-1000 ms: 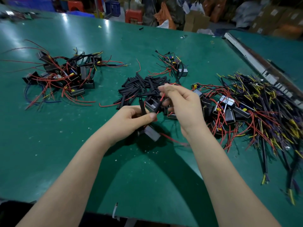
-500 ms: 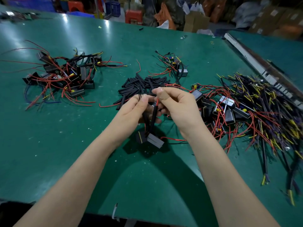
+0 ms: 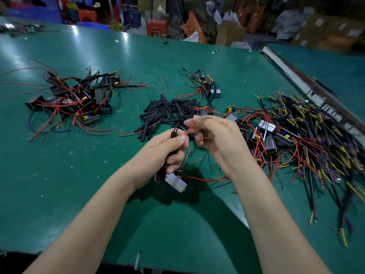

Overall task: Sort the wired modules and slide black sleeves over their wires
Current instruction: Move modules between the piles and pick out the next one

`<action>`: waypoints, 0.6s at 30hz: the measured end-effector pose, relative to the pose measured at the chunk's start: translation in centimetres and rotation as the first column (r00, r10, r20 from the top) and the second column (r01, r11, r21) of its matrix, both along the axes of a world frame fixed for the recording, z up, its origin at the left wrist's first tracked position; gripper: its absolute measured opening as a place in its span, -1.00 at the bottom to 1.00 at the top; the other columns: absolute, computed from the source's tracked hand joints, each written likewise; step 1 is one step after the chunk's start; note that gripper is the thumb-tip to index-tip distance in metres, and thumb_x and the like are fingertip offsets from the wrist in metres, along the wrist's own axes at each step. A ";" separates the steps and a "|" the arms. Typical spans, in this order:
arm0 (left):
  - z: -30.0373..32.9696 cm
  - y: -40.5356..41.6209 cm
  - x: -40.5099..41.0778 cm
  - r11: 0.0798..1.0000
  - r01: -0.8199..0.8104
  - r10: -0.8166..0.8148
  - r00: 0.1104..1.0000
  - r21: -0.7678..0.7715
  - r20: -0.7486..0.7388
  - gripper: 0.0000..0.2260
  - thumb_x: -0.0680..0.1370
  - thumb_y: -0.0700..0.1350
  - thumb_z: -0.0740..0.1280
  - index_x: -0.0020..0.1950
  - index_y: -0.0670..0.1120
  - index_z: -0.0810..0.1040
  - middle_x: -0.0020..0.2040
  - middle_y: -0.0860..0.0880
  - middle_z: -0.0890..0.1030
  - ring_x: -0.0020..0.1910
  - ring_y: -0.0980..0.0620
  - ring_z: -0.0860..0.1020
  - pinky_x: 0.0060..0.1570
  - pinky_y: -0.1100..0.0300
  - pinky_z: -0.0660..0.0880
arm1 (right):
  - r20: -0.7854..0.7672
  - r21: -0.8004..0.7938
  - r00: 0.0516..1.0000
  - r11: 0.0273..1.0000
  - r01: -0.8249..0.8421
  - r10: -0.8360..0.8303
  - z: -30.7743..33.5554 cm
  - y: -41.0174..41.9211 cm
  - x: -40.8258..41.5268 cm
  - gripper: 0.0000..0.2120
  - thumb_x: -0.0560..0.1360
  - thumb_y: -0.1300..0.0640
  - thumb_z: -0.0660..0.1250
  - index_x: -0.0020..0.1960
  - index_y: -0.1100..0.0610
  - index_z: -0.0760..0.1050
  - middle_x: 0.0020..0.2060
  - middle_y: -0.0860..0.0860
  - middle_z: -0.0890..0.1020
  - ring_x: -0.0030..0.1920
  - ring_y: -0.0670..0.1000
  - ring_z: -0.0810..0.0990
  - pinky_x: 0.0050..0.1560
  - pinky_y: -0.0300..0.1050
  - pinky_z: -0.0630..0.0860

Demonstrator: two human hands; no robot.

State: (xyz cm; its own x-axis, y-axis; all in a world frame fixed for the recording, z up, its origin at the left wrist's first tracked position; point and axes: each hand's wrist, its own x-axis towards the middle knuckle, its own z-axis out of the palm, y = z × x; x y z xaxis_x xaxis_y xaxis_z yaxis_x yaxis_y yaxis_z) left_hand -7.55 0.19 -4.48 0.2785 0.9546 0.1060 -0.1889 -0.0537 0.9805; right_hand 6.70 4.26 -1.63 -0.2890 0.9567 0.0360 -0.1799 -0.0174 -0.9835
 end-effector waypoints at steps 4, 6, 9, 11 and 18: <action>0.0 -0.5 0.0 0.996 0.085 -0.087 0.991 -0.025 -0.103 -0.85 0.51 -0.12 0.16 -0.24 -0.13 0.35 -0.54 0.04 0.21 -0.62 0.11 0.18 -0.59 0.36 0.22 | 0.210 0.249 0.966 0.963 0.099 -0.153 -0.9 -2.1 2.1 -0.78 0.50 0.30 0.34 -0.24 0.11 0.69 -0.36 -0.03 0.58 -0.46 -0.14 0.48 -0.37 -0.30 0.43; 0.2 -0.8 0.1 0.979 0.170 -0.185 0.972 -0.110 -0.142 -0.85 0.51 -0.12 0.17 -0.24 -0.13 0.36 -0.55 0.03 0.22 -0.63 0.11 0.19 -0.61 0.35 0.22 | 0.277 0.337 0.939 0.936 0.102 -0.202 -1.5 -3.2 3.4 -0.88 0.49 0.24 0.39 -0.19 0.15 0.68 -0.36 -0.02 0.53 -0.45 -0.16 0.50 -0.36 -0.33 0.45; 0.5 -0.9 0.9 0.959 0.215 -0.264 0.913 -0.184 -0.310 -0.80 0.61 -0.17 0.15 -0.20 -0.12 0.41 -0.54 0.00 0.33 -0.60 0.08 0.29 -0.56 0.32 0.32 | 0.225 0.211 0.954 0.966 0.149 -0.196 -2.2 -4.1 5.1 -0.92 0.44 0.23 0.44 -0.22 0.11 0.65 -0.45 -0.08 0.56 -0.45 -0.16 0.49 -0.39 -0.32 0.47; 0.7 -0.7 2.1 0.974 0.189 -0.226 0.864 -0.126 -0.450 -0.81 0.65 -0.13 0.11 -0.09 -0.11 0.45 -0.43 -0.03 0.49 -0.48 0.04 0.45 -0.38 0.26 0.44 | 0.225 0.171 0.953 0.971 0.167 -0.203 -2.5 -4.2 6.2 -0.91 0.43 0.24 0.45 -0.24 0.11 0.63 -0.49 -0.07 0.56 -0.46 -0.15 0.47 -0.41 -0.31 0.47; 1.1 -0.6 8.0 0.960 0.108 0.079 0.783 0.260 -0.617 -0.78 0.65 -0.05 0.10 -0.18 -0.06 0.36 -0.42 0.03 0.46 -0.45 0.05 0.56 -0.38 0.23 0.48 | 0.359 0.403 0.855 0.889 0.220 -0.374 -2.2 -5.1 9.9 -0.87 0.47 0.12 0.44 -0.23 -0.03 0.56 -0.35 -0.01 0.58 -0.39 -0.04 0.51 -0.36 -0.14 0.48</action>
State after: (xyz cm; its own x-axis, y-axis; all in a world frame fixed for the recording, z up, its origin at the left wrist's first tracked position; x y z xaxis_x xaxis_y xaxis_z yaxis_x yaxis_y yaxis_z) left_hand 0.42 -0.40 -3.36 0.3864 0.9093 0.1548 0.4469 -0.3313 0.8309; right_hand 16.63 -0.80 -3.81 -0.0539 0.9486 0.3118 0.3047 0.3130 -0.8996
